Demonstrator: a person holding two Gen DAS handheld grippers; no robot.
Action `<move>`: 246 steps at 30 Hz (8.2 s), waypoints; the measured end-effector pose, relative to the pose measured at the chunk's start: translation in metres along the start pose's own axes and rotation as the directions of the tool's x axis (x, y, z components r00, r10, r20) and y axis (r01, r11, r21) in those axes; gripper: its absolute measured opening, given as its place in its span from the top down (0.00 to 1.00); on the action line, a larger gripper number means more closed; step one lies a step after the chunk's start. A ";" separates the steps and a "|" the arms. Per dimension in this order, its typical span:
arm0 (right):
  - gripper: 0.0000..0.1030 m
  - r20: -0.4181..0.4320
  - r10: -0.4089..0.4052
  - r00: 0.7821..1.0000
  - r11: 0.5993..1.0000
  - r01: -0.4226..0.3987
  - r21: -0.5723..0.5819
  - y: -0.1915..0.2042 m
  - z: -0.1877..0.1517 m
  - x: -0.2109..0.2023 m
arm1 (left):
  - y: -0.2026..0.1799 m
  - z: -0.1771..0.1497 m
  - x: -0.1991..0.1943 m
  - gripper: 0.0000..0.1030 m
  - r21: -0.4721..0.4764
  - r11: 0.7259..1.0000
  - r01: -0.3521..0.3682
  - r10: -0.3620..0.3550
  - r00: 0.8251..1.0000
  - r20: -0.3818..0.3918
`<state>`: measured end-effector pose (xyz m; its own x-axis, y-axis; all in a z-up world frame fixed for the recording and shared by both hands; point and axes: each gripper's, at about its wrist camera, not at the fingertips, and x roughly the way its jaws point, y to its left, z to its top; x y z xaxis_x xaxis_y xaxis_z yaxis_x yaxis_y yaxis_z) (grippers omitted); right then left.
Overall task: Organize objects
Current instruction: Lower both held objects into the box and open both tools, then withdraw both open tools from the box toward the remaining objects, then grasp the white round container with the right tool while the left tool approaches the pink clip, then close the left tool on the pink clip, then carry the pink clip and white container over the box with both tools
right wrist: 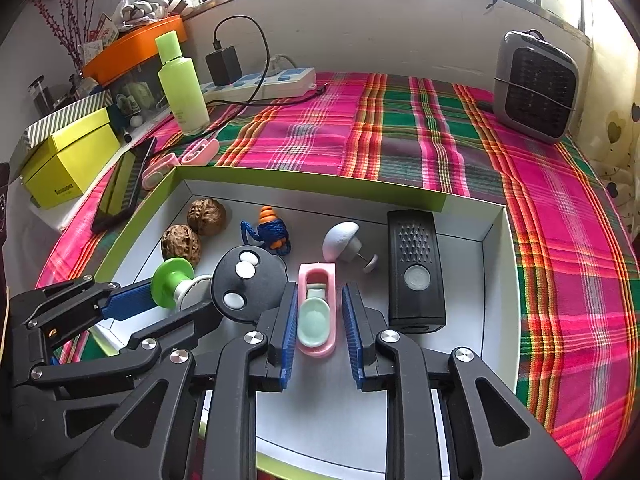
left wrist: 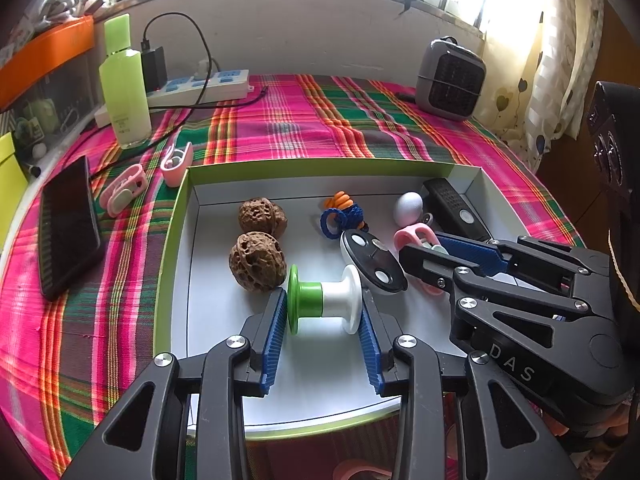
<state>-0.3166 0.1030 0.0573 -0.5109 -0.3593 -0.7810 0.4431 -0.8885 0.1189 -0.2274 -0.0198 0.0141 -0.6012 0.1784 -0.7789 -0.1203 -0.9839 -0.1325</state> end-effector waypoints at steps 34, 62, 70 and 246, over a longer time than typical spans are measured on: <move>0.64 0.062 -0.022 0.998 1.000 0.021 0.022 0.004 -0.008 -0.038 | -0.002 -0.011 -0.034 0.53 -0.002 0.999 -0.045 0.045 0.998 0.043; 0.64 0.122 -0.014 0.992 1.000 0.011 0.024 0.021 -0.053 -0.085 | 0.006 -0.049 -0.091 0.53 -0.065 0.997 -0.033 0.041 0.992 0.116; 0.64 0.118 -0.008 0.993 1.000 0.007 0.011 0.026 -0.071 -0.092 | 0.013 -0.063 -0.096 0.53 -0.092 0.996 -0.015 0.025 0.994 0.107; 0.72 0.125 0.007 0.992 1.000 -0.008 0.014 0.007 -0.082 -0.106 | -0.032 -0.058 -0.081 0.79 0.013 0.999 -0.046 0.045 0.995 0.090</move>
<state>-0.1989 0.1583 0.0908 -0.5961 -0.3980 -0.6973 0.4370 -0.8894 0.1341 -0.1294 -0.0031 0.0460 -0.6750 0.1347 -0.7255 -0.1028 -0.9908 -0.0883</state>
